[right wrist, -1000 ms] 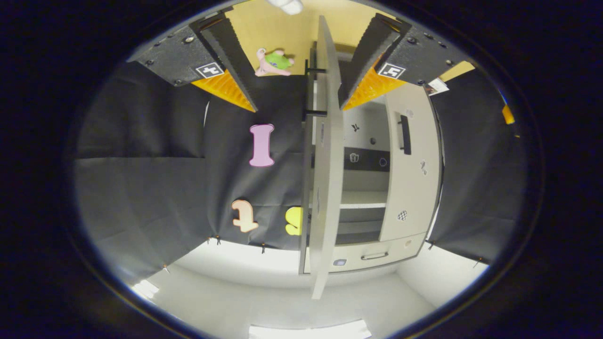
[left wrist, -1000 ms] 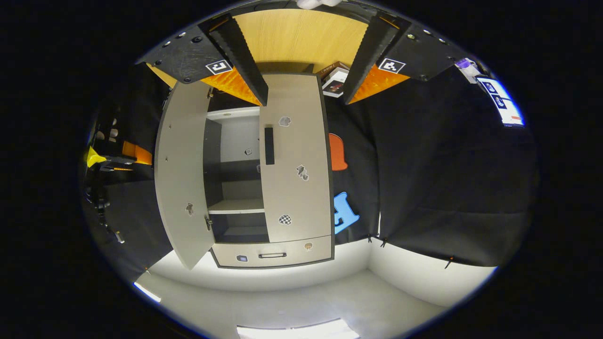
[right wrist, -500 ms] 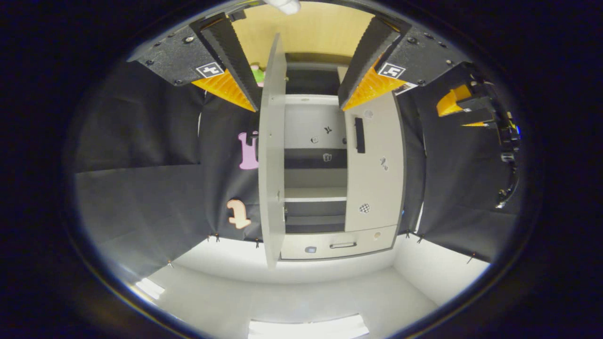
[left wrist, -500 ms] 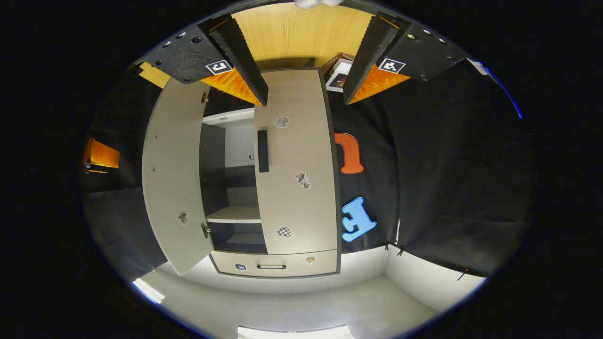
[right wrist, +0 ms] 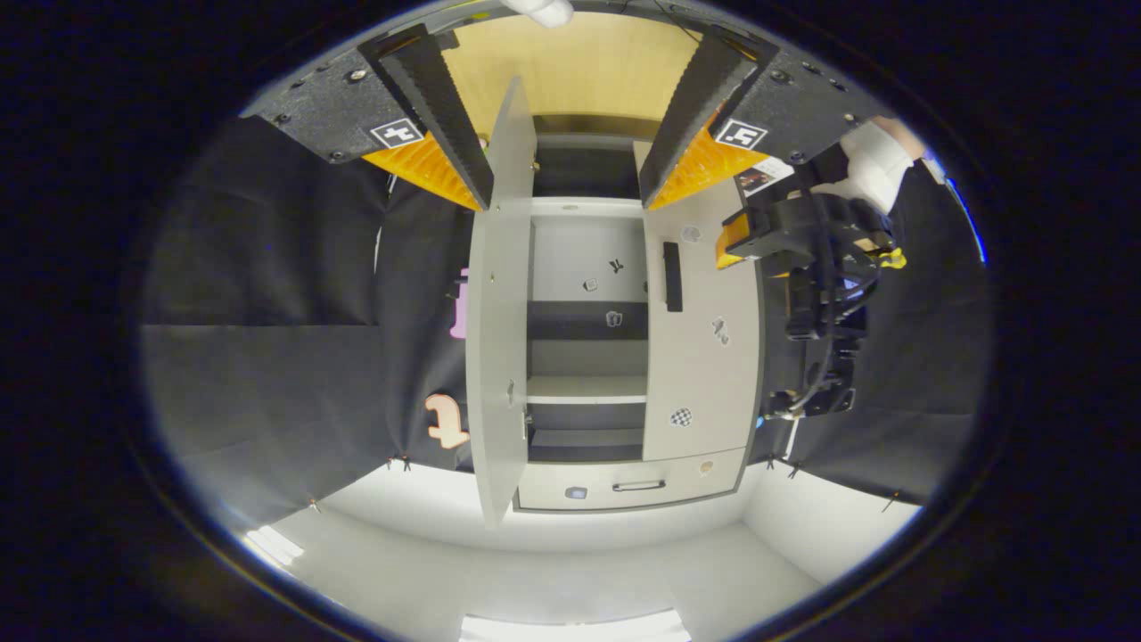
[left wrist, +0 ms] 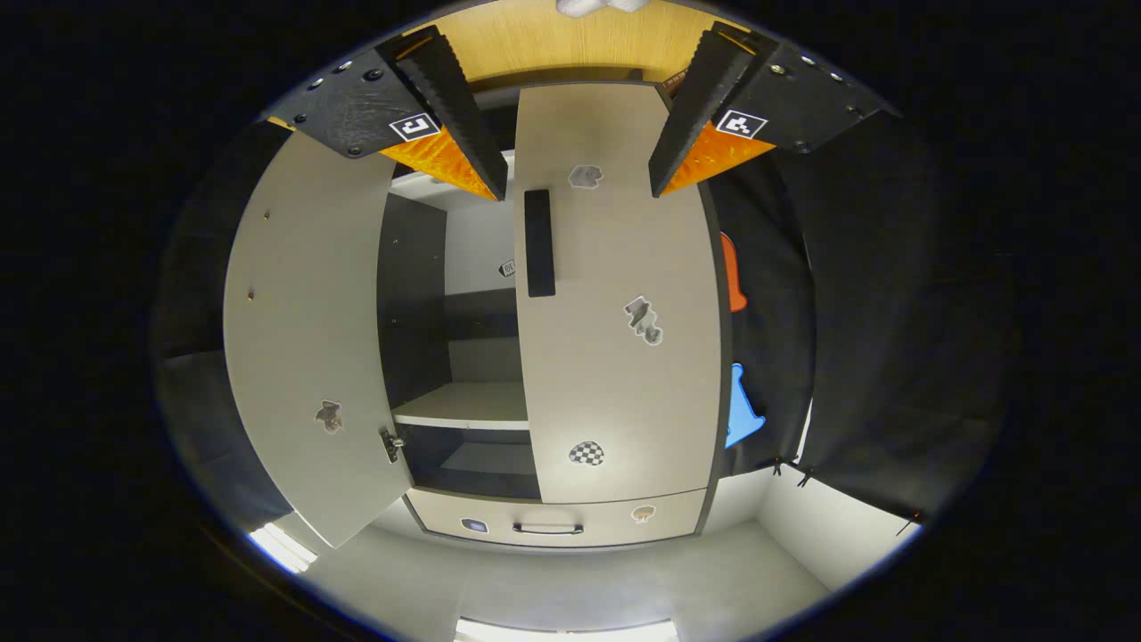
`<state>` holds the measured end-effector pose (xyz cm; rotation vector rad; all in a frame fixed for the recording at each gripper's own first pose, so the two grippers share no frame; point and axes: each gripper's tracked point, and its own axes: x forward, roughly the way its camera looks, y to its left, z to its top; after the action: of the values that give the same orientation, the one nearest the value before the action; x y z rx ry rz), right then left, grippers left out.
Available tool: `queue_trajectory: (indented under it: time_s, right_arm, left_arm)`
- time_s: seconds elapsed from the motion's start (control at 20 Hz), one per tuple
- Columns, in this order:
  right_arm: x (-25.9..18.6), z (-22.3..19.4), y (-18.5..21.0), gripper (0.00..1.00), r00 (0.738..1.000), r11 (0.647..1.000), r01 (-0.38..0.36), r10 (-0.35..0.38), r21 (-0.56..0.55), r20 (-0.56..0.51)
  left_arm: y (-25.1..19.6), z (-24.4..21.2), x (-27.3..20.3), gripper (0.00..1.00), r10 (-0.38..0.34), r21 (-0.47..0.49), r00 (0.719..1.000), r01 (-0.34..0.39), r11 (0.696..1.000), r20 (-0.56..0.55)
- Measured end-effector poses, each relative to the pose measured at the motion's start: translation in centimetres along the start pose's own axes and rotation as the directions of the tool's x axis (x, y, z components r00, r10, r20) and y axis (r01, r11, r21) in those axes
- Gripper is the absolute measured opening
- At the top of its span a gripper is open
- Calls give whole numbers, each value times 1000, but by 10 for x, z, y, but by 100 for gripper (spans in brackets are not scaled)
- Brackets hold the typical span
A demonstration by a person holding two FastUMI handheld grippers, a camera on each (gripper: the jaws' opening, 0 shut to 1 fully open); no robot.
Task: Open the right door of the double-door shoe cabinet with the right hand, and open the left door with the left hand.
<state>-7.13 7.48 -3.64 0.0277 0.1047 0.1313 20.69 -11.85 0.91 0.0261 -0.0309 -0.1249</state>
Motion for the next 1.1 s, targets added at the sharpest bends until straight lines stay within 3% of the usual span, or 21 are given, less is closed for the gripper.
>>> queue_trajectory:
  time_s: [0.4, 0.8, 1.0, 1.1]
  right_arm:
    - [32, 11, -18, 100, 1000, 999, 25, -26, -27, -10]
    - [54, 11, -22, 100, 999, 999, 19, -20, -49, -25]
    - [56, 11, -22, 100, 1000, 998, 13, -14, -58, -26]
    - [54, 13, -27, 100, 1000, 998, 20, -21, -58, -20]
  left_arm:
    - [-16, -7, 100, 96, 28, -53, 999, -29, 998, -16]
    - [-21, -11, 139, 93, 34, -98, 999, -38, 994, -37]
    - [-24, -20, 150, 78, 30, -91, 998, -35, 995, -58]
    - [-23, -26, 157, 60, 32, -88, 996, -39, 995, -79]
